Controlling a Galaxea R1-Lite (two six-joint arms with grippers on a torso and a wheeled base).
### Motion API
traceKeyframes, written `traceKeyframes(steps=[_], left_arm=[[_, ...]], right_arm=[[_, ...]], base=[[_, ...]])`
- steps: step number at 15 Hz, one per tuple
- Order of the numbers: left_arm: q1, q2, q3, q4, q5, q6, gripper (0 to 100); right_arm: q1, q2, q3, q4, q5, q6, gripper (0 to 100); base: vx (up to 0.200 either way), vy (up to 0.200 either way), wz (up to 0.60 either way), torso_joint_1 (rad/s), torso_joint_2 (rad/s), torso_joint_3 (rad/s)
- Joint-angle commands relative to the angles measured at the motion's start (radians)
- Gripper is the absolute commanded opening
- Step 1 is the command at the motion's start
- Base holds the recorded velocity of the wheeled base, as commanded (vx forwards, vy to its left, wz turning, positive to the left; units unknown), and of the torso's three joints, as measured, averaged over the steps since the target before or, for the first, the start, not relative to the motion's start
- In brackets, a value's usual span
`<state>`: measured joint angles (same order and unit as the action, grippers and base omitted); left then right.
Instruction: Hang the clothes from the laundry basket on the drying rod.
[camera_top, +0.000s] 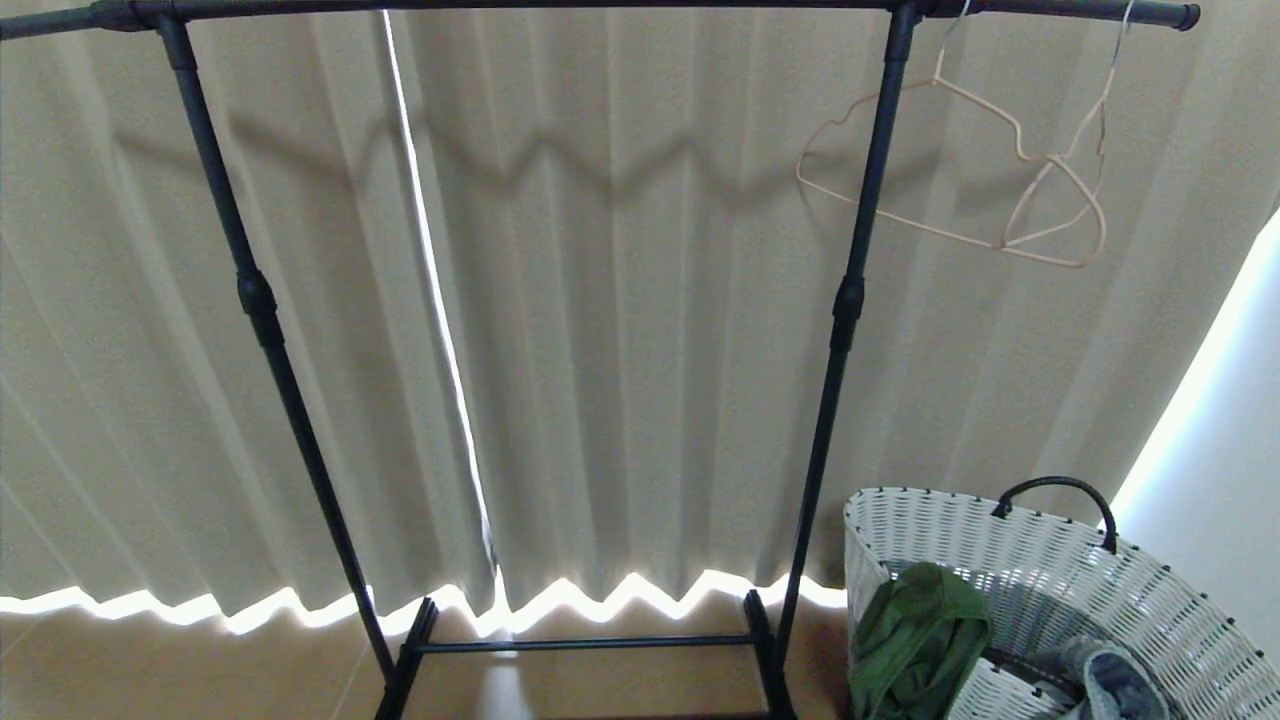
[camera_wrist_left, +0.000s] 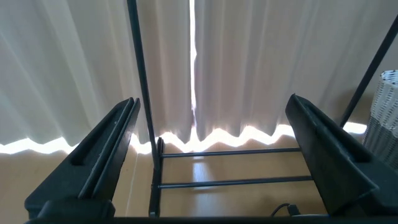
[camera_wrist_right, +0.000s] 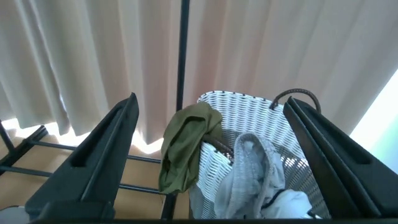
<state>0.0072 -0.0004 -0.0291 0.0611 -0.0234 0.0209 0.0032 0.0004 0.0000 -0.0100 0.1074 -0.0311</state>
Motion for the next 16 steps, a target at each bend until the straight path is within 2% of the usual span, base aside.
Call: traceKeyframes(steps=[1,2,10,12,15,16], left_arm=[[0.0,0.0,0.0,0.0,0.002,0.004,100],[0.0,0.0,0.0,0.0,0.002,0.004,100],[-0.001,0.0,0.0,0.0,0.002,0.005,100],[0.0,0.0,0.0,0.0,0.0,0.002,100],[0.0,0.0,0.0,0.0,-0.001,0.005,100],[0.0,0.0,0.0,0.0,-0.003,0.005,100]], right_arm=[[0.0,0.0,0.0,-0.001,0.0,-0.001,100],[0.0,0.0,0.0,-0.001,0.001,-0.001,100],[0.0,0.0,0.0,0.001,0.0,-0.003,100],[0.0,0.0,0.0,0.001,0.0,-0.001,100],[0.0,0.0,0.0,0.001,-0.092,0.014,100],[0.0,0.0,0.0,0.001,-0.094,0.016,100]], base=[[0.0,0.0,0.0,0.0,0.0,0.0],[0.0,0.0,0.0,0.0,0.0,0.0],[0.0,-0.2,0.0,0.005,0.0,0.002],[0.0,0.0,0.0,0.0,0.0,0.0],[0.0,0.0,0.0,0.0,0.0,0.0],[0.0,0.0,0.0,0.0,0.0,0.0]])
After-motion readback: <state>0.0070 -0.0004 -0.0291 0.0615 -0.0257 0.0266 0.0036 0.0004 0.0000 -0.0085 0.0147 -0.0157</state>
